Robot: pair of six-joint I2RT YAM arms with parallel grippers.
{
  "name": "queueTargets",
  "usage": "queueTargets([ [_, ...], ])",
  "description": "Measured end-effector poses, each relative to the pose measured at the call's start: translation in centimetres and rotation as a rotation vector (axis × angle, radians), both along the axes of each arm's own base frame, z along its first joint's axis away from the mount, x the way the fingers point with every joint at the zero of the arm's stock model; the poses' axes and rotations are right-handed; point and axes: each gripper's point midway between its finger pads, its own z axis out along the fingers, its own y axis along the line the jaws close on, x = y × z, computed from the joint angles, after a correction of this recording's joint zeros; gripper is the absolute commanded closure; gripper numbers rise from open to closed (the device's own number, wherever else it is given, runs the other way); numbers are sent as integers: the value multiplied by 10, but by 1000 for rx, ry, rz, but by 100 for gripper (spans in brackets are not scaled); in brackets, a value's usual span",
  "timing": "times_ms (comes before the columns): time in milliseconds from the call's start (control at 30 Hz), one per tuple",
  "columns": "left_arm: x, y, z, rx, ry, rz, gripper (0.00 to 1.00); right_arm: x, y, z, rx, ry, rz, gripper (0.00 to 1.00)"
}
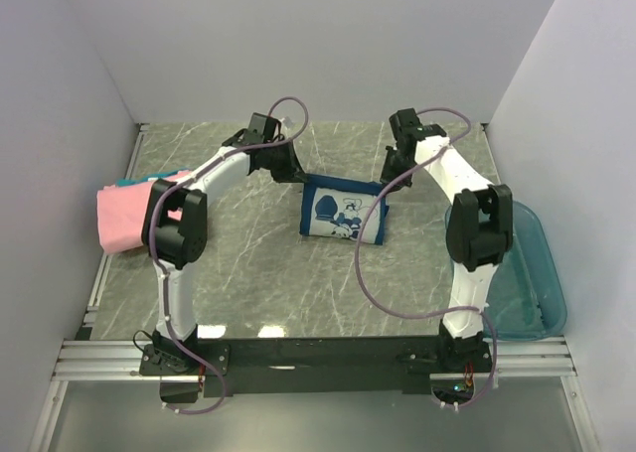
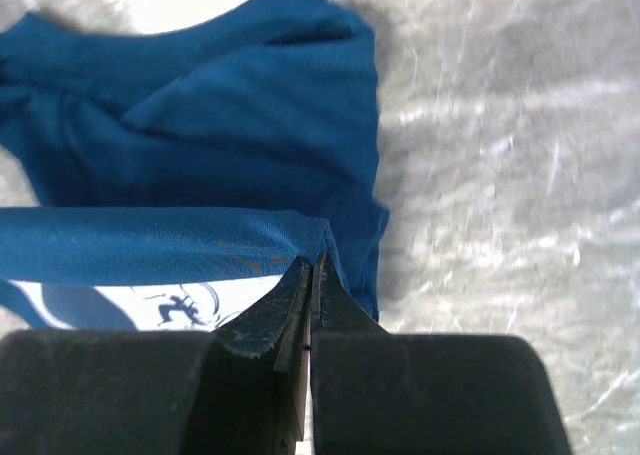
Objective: Fold and stack the t-shirts
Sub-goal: Fold the tshirt
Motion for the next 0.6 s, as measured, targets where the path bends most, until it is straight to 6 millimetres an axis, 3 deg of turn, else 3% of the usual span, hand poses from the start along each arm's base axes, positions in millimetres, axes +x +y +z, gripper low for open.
queueTargets([
  [233, 14, 0, -29, -3, 47, -1, 100, 15, 1, -33, -2, 61, 17, 100],
  [433, 22, -2, -40, -7, 57, -3, 100, 24, -1, -38, 3, 64, 13, 100],
  [467, 22, -1, -40, -7, 59, -2, 97, 27, -1, -39, 6, 62, 12, 100],
  [500, 22, -1, -41, -7, 59, -1, 90, 30, -2, -39, 10, 60, 11, 91],
  [533, 23, 0, -40, -8, 57, 0, 68, 33, -1, -41, 13, 61, 10, 81],
  [600, 27, 1, -40, -5, 48, 2, 56, 38, -2, -43, 11, 61, 14, 64],
])
